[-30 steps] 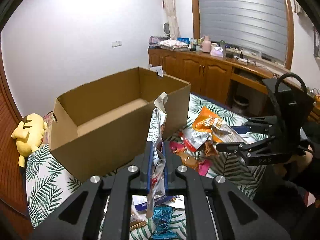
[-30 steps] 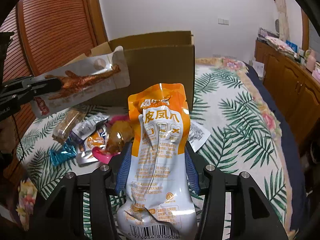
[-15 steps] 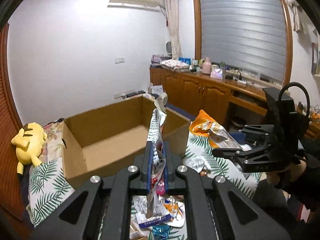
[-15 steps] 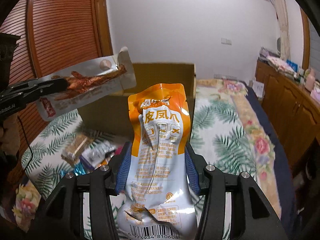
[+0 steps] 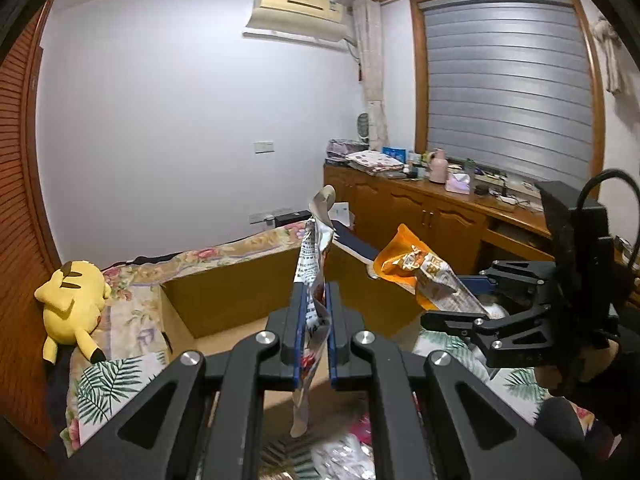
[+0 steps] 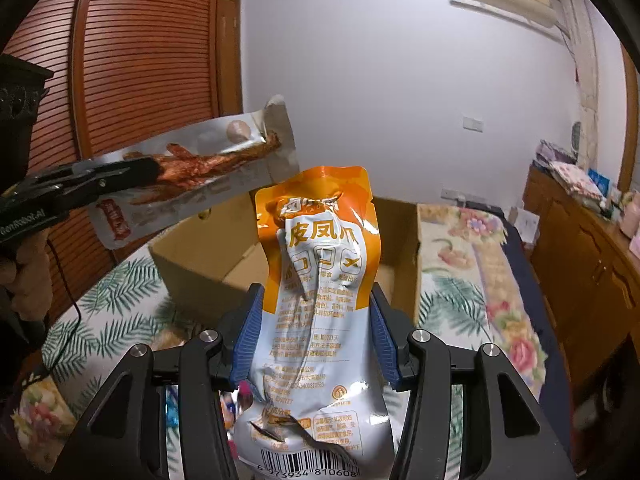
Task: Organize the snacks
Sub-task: 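Carry both held packs over the box and open both tools to drop them, then lower left tool onto the granola bar pack and close on it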
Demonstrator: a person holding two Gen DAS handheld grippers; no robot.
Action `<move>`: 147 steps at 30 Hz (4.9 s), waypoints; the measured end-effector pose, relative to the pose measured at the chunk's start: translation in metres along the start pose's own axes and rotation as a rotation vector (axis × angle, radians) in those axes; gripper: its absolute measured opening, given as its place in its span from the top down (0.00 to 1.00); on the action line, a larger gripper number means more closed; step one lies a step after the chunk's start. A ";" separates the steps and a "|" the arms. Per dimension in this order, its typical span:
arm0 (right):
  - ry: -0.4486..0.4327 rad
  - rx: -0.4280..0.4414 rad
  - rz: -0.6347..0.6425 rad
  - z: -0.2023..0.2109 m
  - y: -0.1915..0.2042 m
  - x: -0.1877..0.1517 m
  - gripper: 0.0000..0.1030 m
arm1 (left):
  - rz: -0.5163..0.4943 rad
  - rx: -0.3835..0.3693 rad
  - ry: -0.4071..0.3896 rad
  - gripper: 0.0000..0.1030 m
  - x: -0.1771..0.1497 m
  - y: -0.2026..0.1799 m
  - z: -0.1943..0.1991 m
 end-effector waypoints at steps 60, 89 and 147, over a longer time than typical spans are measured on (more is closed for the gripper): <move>0.033 -0.033 -0.015 0.000 -0.006 -0.026 0.37 | 0.032 0.093 0.114 0.64 -0.068 0.026 0.000; 0.294 0.044 -0.018 -0.049 -0.036 -0.149 0.38 | 0.128 0.153 0.447 0.62 -0.199 0.022 -0.015; 0.375 0.049 0.039 -0.072 -0.035 -0.167 0.19 | 0.272 0.299 0.564 0.58 -0.230 0.034 -0.031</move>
Point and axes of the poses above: each gripper's, at about its wrist camera, not at the fingertips, and z roughly against the way its jaws point, y to its left, x to its top, the point moved 8 cm from there along -z, roughly the way its jaws point
